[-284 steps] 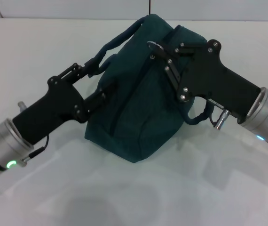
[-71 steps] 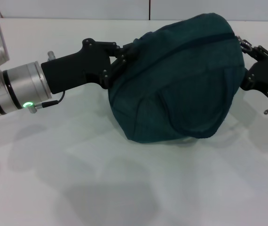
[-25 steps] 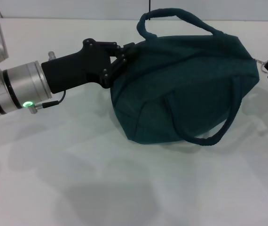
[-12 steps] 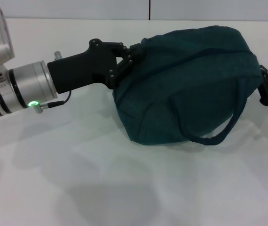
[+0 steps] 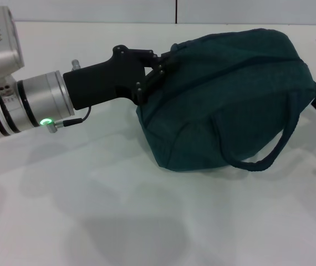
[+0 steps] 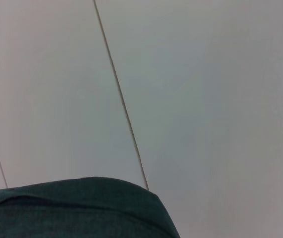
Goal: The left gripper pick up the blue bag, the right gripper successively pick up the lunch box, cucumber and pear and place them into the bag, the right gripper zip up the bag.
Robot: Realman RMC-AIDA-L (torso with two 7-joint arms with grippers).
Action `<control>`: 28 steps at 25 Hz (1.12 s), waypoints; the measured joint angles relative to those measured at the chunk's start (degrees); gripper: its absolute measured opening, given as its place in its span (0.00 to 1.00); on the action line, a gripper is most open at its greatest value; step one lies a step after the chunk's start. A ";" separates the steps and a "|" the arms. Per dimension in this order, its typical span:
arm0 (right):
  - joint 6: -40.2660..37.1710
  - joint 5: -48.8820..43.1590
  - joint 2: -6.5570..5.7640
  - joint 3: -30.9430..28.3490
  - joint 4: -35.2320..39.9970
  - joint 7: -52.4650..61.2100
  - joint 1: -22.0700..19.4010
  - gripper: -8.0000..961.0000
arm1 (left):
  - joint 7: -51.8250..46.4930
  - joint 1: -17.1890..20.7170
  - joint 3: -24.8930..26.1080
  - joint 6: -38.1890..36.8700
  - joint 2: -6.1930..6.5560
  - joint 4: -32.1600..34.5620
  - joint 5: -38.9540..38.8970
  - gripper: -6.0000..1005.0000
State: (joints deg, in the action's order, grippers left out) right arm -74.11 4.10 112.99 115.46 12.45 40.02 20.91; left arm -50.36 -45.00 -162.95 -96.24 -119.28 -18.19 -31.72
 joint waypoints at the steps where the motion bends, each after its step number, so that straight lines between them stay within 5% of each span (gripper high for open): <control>1: -0.33 -0.43 -0.14 0.17 -0.05 0.16 -0.22 0.40 | 0.00 0.00 0.00 0.00 0.00 0.02 0.00 0.07; 18: -21.31 -4.57 -1.43 0.20 -5.13 3.20 -1.52 0.56 | -0.05 4.32 0.18 -5.93 0.11 4.67 -2.68 0.08; 21: -23.35 -4.69 -1.37 -0.08 -5.16 3.20 -1.60 0.59 | -0.91 5.46 0.24 -7.91 0.12 4.74 -3.00 0.27; 26: -26.81 -5.06 -1.88 0.23 -5.16 3.22 -1.10 0.79 | 0.44 7.63 0.27 -11.28 0.12 4.42 -4.10 0.39; 28: -29.65 -6.45 -2.12 0.36 -5.16 3.22 -0.87 0.79 | 1.60 8.10 0.13 -13.67 0.34 4.39 -4.14 0.43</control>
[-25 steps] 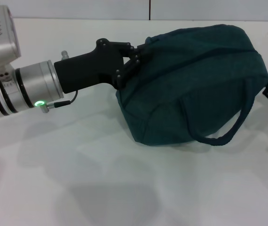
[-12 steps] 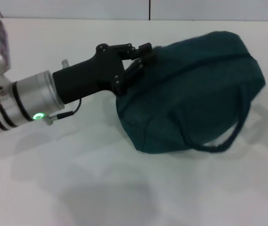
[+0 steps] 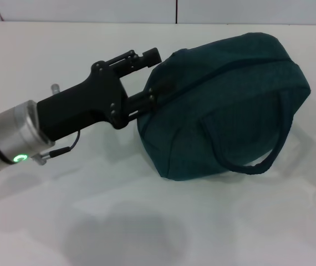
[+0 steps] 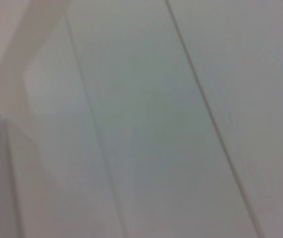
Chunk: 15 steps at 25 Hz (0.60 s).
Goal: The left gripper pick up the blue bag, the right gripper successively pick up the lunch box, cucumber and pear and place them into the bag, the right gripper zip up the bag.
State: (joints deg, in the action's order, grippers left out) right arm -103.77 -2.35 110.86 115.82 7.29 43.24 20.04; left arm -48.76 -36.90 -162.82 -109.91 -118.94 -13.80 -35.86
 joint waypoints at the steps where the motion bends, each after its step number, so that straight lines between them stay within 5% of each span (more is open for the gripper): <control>1: -1.76 -1.35 -0.19 0.01 -0.01 0.00 0.21 0.79 | 0.58 0.05 -0.01 -1.12 0.19 -0.01 0.62 0.46; 8: -11.75 -13.32 -3.09 -0.06 0.02 1.94 3.39 0.79 | 5.12 0.12 -0.04 -6.57 2.55 0.54 9.88 0.67; 12: -11.98 -17.92 -5.70 -0.03 -0.38 9.23 7.35 0.79 | 9.12 0.45 -0.03 -6.54 2.70 0.27 13.46 0.78; 15: -10.68 -19.72 -6.01 -0.01 -1.03 10.02 9.92 0.79 | 12.39 1.49 -0.04 -6.35 2.21 0.03 13.45 0.82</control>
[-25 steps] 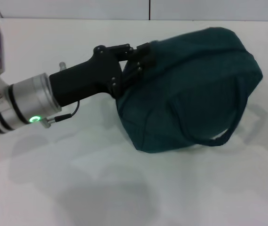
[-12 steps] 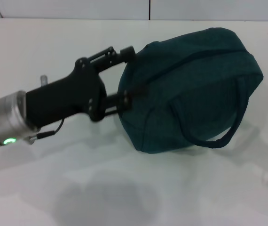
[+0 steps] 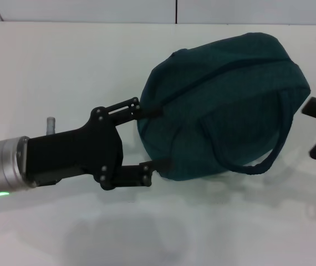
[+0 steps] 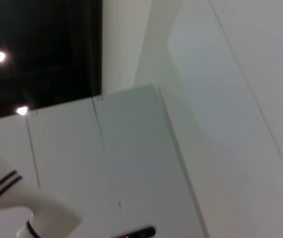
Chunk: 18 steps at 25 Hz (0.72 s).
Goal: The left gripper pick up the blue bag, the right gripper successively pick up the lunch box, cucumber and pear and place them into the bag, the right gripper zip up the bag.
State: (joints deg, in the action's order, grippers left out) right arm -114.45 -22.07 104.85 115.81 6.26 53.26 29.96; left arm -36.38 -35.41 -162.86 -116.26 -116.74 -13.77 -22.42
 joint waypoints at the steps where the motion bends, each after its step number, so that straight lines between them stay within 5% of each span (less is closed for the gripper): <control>1: 0.91 -0.34 0.00 0.00 -0.02 -0.03 0.67 0.79 | 0.89 0.31 0.00 0.02 -0.25 -0.02 -0.38 0.82; 7: 4.79 -2.94 -0.09 -0.14 0.28 -4.77 3.12 0.78 | 2.97 1.32 0.11 1.81 -2.40 0.30 -6.07 0.81; 18: 3.71 -4.42 0.01 -0.59 0.46 -12.79 1.94 0.79 | 5.86 0.87 0.58 8.01 -2.81 5.28 -7.25 0.81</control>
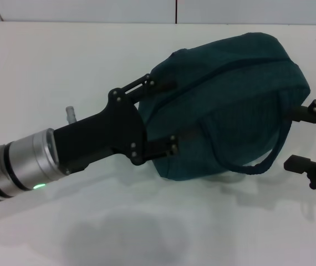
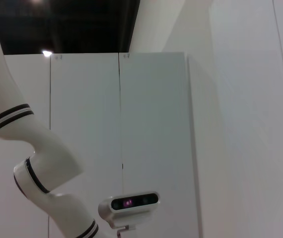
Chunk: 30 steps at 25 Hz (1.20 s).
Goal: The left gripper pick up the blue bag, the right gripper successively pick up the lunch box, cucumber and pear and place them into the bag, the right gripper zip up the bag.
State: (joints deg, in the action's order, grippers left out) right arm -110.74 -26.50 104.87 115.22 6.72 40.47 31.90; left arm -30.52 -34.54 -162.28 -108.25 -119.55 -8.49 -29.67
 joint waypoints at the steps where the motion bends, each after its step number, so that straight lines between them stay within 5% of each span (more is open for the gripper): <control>1: -0.07 0.01 0.08 -0.01 0.03 -0.16 -0.13 0.79 | 0.61 0.00 0.03 0.42 -0.03 0.60 -0.14 0.81; 30: 2.12 0.30 0.69 -0.84 -0.21 -0.31 -1.14 0.78 | 2.72 1.40 0.04 3.91 -0.34 3.16 -0.57 0.80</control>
State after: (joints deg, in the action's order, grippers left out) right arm -108.62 -26.19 105.55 114.39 6.51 40.16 30.76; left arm -27.80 -33.13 -162.24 -104.34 -119.89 -5.32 -30.24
